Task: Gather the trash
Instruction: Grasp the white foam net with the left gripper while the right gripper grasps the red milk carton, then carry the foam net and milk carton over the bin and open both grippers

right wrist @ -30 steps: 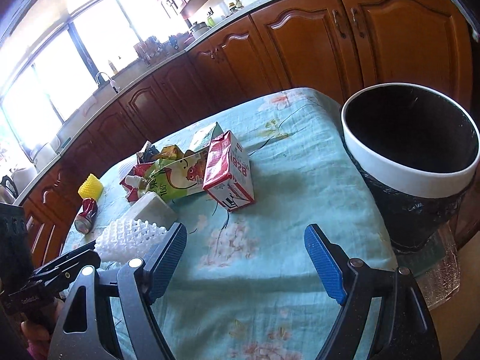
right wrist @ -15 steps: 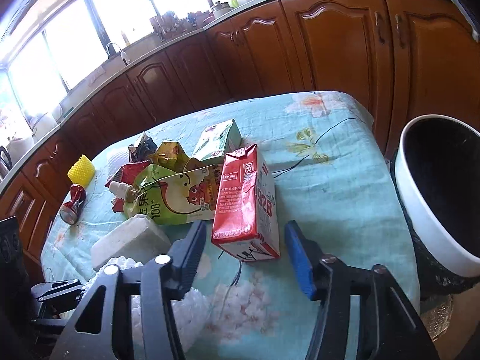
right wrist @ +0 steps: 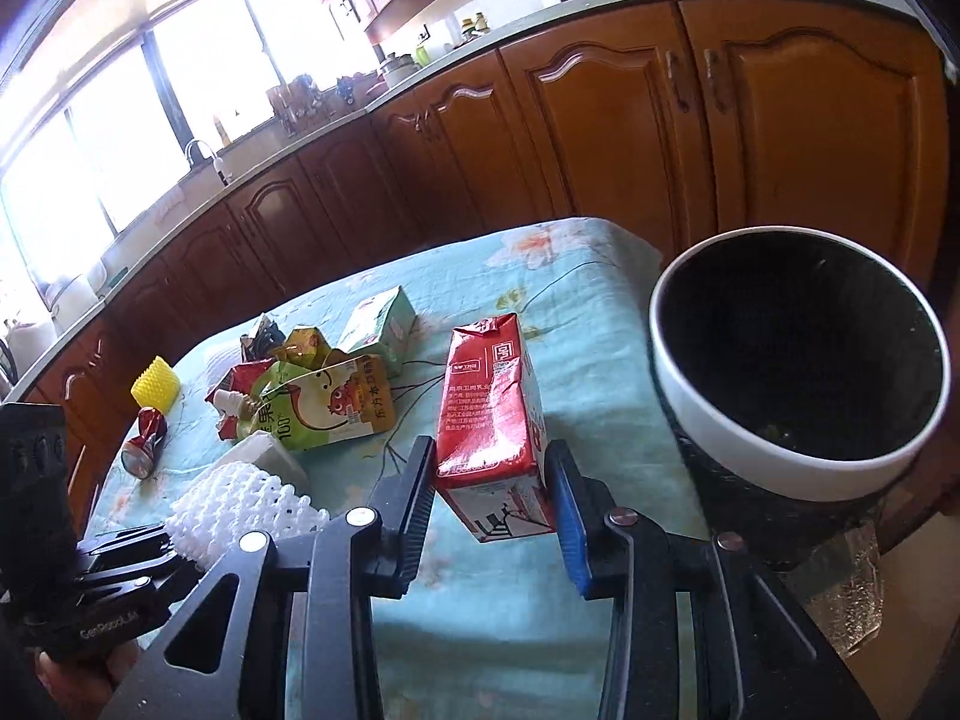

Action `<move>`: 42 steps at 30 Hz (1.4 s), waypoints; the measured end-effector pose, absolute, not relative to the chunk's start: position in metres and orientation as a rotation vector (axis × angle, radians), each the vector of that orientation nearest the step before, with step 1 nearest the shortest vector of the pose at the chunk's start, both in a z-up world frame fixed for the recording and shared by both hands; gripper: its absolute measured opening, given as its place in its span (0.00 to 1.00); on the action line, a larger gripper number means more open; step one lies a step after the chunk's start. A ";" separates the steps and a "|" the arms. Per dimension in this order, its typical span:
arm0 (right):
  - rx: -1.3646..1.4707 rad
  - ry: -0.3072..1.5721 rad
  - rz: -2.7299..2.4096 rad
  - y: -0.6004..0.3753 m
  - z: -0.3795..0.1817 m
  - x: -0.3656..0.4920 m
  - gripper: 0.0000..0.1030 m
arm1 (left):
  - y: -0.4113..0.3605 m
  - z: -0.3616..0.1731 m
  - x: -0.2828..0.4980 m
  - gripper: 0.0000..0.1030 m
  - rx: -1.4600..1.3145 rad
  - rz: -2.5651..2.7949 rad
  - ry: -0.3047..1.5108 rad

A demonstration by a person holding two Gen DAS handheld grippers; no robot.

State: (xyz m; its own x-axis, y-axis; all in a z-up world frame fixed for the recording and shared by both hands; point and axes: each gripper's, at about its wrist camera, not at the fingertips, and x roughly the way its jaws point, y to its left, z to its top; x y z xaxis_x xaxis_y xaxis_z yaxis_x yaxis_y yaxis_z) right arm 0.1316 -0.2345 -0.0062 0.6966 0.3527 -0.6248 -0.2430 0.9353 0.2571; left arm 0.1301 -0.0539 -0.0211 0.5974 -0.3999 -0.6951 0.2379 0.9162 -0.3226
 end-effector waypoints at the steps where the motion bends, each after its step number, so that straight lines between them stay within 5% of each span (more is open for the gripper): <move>1: 0.173 0.720 0.321 -0.244 -0.003 0.128 0.36 | -0.059 -0.020 0.132 0.08 -0.201 -0.379 0.856; 42: 0.293 0.632 0.085 -0.386 0.021 0.139 0.35 | -0.238 0.004 0.260 0.08 -0.015 -0.510 0.927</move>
